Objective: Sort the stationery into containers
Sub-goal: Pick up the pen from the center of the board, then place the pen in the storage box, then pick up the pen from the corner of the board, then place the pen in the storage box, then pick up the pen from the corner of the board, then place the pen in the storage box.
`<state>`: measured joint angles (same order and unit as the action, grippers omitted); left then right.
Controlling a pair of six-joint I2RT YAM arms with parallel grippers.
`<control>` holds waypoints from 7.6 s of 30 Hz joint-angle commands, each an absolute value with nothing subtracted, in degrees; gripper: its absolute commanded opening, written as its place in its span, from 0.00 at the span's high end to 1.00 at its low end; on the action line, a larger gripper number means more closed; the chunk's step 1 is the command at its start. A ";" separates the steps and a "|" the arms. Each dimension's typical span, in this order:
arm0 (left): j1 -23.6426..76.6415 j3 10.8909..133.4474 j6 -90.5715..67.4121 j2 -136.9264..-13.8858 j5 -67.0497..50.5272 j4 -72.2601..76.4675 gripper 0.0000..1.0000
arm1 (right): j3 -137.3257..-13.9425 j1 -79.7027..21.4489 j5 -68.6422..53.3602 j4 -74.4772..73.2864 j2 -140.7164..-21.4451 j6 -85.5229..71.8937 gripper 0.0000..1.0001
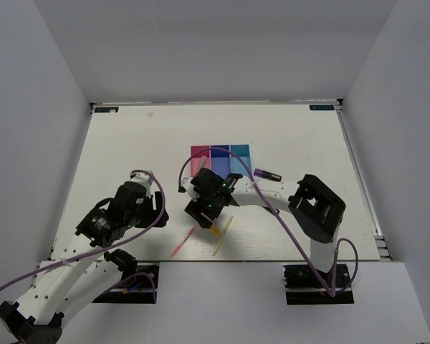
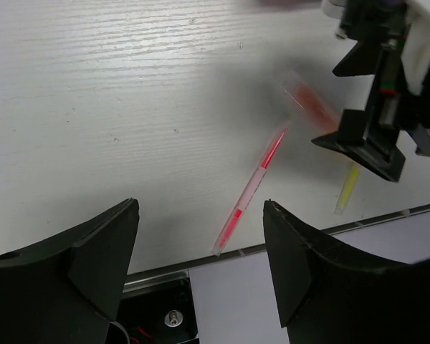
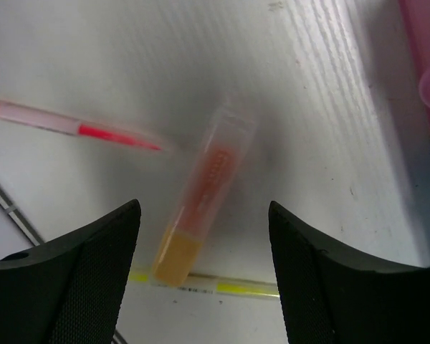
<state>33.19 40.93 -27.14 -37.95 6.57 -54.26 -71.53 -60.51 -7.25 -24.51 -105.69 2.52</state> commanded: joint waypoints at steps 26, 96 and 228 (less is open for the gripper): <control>39.02 38.14 -29.98 -50.08 -1.94 -56.51 0.30 | -78.03 -61.35 -1.41 -35.50 -101.70 6.15 1.00; 57.22 34.98 -35.06 -78.48 14.06 -38.85 0.79 | -51.42 -28.92 -14.58 -31.80 -69.09 10.72 0.74; 41.13 33.22 -39.46 -39.11 12.39 -48.25 0.47 | -93.61 -44.12 21.56 -28.83 -111.88 -19.96 1.00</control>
<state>41.25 33.04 -39.07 -39.42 12.62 -47.97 -91.68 -44.91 23.42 -28.73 -111.11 -17.34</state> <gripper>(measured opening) 0.529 0.023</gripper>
